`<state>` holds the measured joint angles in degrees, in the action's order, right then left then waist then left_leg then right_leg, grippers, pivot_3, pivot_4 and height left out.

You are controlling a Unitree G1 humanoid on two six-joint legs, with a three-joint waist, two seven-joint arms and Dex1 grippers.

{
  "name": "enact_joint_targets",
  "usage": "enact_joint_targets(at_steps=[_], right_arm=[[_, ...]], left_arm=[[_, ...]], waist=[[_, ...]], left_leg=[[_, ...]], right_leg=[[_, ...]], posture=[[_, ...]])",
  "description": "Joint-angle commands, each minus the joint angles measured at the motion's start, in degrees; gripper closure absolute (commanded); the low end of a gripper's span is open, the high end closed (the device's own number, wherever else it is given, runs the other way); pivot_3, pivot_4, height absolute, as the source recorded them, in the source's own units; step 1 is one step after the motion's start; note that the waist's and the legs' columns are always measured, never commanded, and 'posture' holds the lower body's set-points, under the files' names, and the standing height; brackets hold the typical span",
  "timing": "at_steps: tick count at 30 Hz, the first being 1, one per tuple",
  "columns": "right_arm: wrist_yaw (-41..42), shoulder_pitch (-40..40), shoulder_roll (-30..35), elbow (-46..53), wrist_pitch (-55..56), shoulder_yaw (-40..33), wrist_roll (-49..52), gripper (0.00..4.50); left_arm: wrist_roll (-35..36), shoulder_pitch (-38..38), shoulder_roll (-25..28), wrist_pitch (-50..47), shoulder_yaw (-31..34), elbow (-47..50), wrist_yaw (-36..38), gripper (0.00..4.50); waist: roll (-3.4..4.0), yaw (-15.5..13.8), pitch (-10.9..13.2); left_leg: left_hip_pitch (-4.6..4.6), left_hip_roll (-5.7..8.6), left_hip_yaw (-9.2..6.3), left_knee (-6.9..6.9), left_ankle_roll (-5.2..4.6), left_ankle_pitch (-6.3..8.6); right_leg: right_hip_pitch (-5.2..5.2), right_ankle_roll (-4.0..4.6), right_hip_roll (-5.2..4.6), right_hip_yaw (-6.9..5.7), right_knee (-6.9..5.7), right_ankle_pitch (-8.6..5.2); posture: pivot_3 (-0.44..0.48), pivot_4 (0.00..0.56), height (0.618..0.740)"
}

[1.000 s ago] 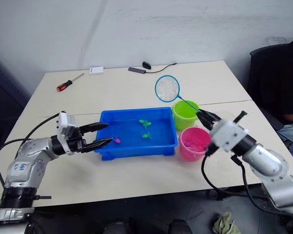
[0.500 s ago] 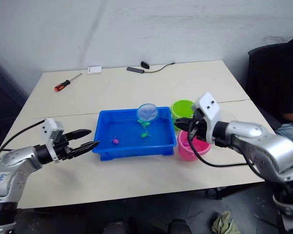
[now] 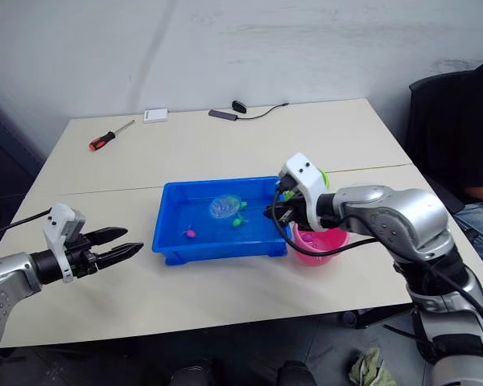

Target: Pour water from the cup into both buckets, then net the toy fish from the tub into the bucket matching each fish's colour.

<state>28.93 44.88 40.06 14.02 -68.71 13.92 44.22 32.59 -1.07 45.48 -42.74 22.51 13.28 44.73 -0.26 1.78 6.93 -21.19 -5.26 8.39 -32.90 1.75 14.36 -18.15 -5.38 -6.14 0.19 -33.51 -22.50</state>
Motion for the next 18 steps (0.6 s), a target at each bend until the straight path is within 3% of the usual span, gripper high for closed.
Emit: enact_joint_targets(at_steps=[1,18], right_arm=[[0.7,2.5,-1.8,-0.9,1.6,4.3,-5.7,4.5],[6.8,6.6,-10.6,-10.6,14.1,18.7,-27.6,4.5]], left_arm=[[0.7,0.4,0.9,-0.2,1.8,1.9,-0.4,0.83],[0.8,3.5,2.0,-1.2,2.9,4.0,-0.8,0.83]], waist=[[-0.01,0.0,0.0],[-0.07,0.2,0.0]], left_leg=[[0.0,0.0,0.01,0.0,0.0,0.0],[-0.06,0.05,0.21,0.03,0.01,0.03]], right_leg=[[-0.02,0.03,0.0,-0.01,-0.01,0.02],[-0.26,-0.05,-0.4,-0.91,-0.19,0.11]], posture=[[0.0,0.15,0.733],[0.0,0.15,0.733]])
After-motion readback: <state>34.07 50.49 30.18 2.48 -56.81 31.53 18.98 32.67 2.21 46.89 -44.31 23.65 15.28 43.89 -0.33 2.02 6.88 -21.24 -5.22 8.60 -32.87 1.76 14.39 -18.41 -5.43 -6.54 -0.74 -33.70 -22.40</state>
